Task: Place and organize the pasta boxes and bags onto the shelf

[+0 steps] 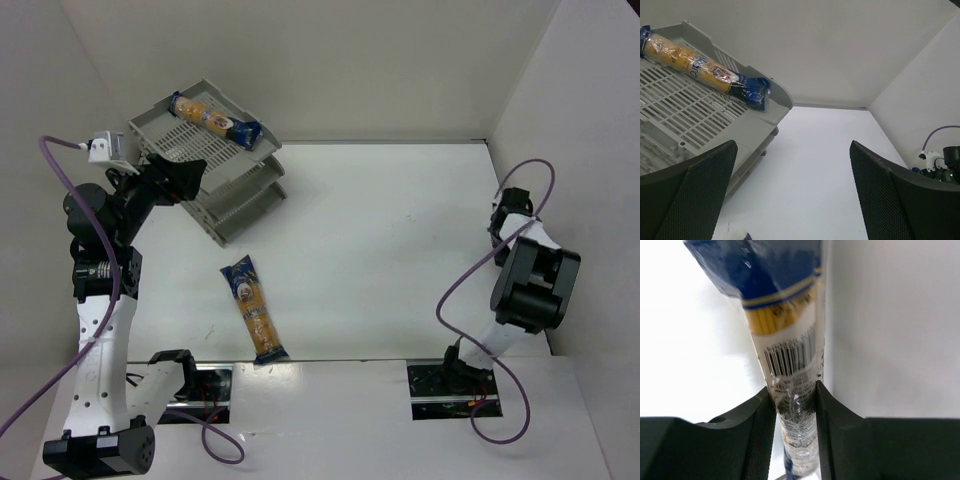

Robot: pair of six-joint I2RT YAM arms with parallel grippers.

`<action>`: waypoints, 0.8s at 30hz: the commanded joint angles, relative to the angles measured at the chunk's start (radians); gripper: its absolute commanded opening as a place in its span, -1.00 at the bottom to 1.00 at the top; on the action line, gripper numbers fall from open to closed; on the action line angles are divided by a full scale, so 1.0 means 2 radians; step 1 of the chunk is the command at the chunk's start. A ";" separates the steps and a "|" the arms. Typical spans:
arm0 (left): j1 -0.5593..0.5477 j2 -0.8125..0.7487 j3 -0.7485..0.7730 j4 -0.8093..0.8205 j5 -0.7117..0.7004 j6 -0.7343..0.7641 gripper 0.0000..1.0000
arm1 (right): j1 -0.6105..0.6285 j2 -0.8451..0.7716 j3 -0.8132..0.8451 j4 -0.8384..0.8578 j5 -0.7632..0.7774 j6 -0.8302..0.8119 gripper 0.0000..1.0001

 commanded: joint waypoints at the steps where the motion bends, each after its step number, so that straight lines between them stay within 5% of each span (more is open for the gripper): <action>1: 0.002 -0.002 0.015 0.035 0.005 -0.014 1.00 | 0.088 -0.128 -0.001 -0.029 -0.065 0.036 -1.00; 8: 0.002 -0.012 0.000 0.039 0.005 -0.018 1.00 | 0.293 -0.212 -0.001 -0.086 -0.133 0.090 -0.91; 10: 0.002 -0.012 0.000 0.039 0.005 -0.018 1.00 | 0.293 -0.196 0.017 -0.117 -0.195 0.089 0.33; 11: 0.002 -0.012 0.000 0.035 0.005 -0.018 1.00 | 0.293 -0.183 0.024 -0.127 -0.216 0.062 0.79; 12: 0.002 -0.012 0.005 0.035 0.005 -0.012 1.00 | 0.299 -0.183 0.028 -0.132 -0.228 0.053 1.00; 18: 0.006 -0.017 0.005 0.030 0.005 -0.012 1.00 | 0.320 -0.164 0.033 -0.127 -0.223 -0.024 1.00; 24: 0.011 -0.022 0.005 0.025 0.009 -0.008 1.00 | 0.344 -0.143 0.006 -0.113 -0.230 -0.187 1.00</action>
